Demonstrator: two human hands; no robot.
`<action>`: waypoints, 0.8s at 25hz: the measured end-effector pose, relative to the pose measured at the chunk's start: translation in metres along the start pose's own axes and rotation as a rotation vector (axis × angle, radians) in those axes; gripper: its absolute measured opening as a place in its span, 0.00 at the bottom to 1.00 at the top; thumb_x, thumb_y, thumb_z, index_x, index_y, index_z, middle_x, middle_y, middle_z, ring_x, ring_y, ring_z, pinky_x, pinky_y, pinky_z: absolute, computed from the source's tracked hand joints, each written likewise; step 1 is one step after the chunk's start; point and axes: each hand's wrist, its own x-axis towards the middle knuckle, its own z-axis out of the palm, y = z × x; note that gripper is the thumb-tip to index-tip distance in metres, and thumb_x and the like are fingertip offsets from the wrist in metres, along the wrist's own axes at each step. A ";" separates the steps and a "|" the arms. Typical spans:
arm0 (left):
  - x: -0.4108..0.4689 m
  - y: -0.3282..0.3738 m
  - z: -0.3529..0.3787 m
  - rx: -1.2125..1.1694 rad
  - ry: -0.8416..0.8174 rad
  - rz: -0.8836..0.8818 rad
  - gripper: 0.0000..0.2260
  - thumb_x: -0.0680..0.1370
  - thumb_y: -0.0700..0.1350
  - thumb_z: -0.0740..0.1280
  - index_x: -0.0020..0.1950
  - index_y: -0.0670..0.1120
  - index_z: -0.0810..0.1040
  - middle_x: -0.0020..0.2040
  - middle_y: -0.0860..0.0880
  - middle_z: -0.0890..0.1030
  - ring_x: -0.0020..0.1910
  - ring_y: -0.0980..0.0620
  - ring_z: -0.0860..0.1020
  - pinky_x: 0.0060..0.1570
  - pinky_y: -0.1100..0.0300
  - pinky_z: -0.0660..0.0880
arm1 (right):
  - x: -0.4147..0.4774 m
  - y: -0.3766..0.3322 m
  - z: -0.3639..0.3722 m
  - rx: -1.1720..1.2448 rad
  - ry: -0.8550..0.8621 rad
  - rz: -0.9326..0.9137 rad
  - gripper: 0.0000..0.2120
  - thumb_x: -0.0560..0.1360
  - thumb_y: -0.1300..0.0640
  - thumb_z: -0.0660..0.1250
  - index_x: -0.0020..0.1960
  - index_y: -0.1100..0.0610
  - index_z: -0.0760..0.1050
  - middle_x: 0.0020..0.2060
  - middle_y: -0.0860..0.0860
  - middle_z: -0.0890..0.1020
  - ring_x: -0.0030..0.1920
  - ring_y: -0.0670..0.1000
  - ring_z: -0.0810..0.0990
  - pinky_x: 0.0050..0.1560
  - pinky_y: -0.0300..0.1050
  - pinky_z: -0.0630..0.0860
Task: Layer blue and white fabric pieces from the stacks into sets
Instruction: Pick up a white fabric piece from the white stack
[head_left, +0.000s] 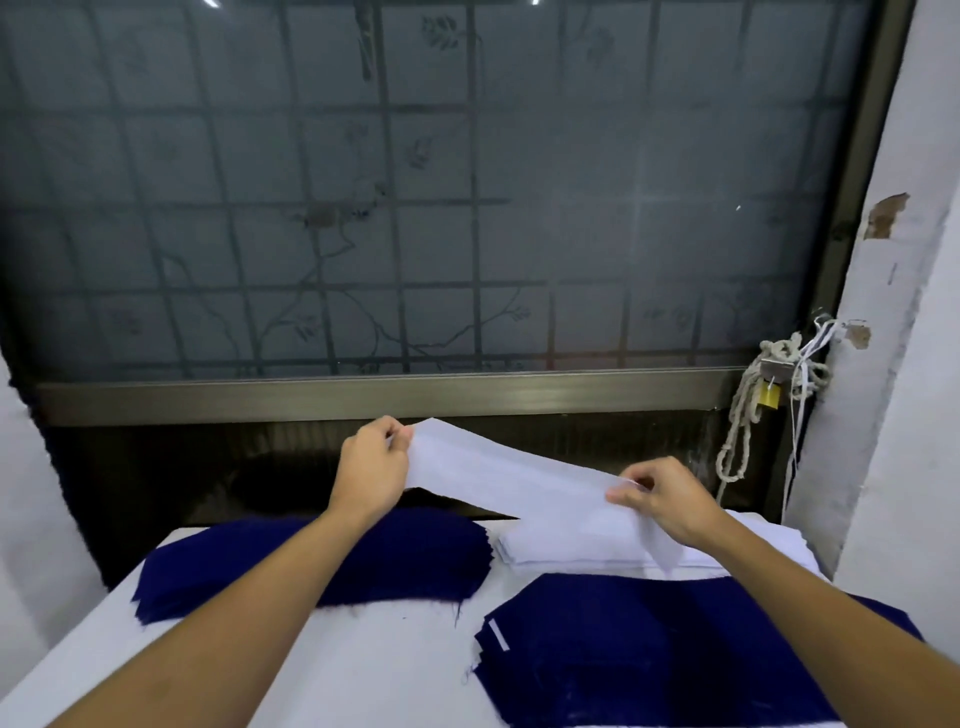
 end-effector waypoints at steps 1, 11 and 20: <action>-0.002 -0.007 -0.012 0.013 0.023 -0.030 0.13 0.85 0.47 0.60 0.44 0.47 0.77 0.41 0.52 0.79 0.40 0.59 0.76 0.34 0.66 0.67 | -0.005 -0.005 0.000 0.013 0.004 0.000 0.08 0.76 0.50 0.74 0.46 0.54 0.85 0.45 0.50 0.86 0.50 0.48 0.82 0.52 0.49 0.76; -0.049 -0.047 -0.094 -0.073 0.199 -0.150 0.09 0.85 0.47 0.62 0.55 0.46 0.80 0.48 0.49 0.81 0.42 0.55 0.77 0.39 0.63 0.71 | -0.067 -0.052 0.006 0.243 0.180 -0.014 0.14 0.82 0.53 0.65 0.44 0.60 0.82 0.30 0.52 0.76 0.35 0.50 0.73 0.39 0.45 0.69; -0.185 -0.108 -0.094 0.008 0.045 -0.181 0.07 0.84 0.46 0.64 0.52 0.46 0.80 0.49 0.50 0.81 0.50 0.51 0.78 0.46 0.58 0.70 | -0.176 -0.022 0.065 0.363 0.030 0.067 0.06 0.80 0.55 0.69 0.48 0.50 0.86 0.44 0.42 0.87 0.48 0.41 0.84 0.49 0.37 0.76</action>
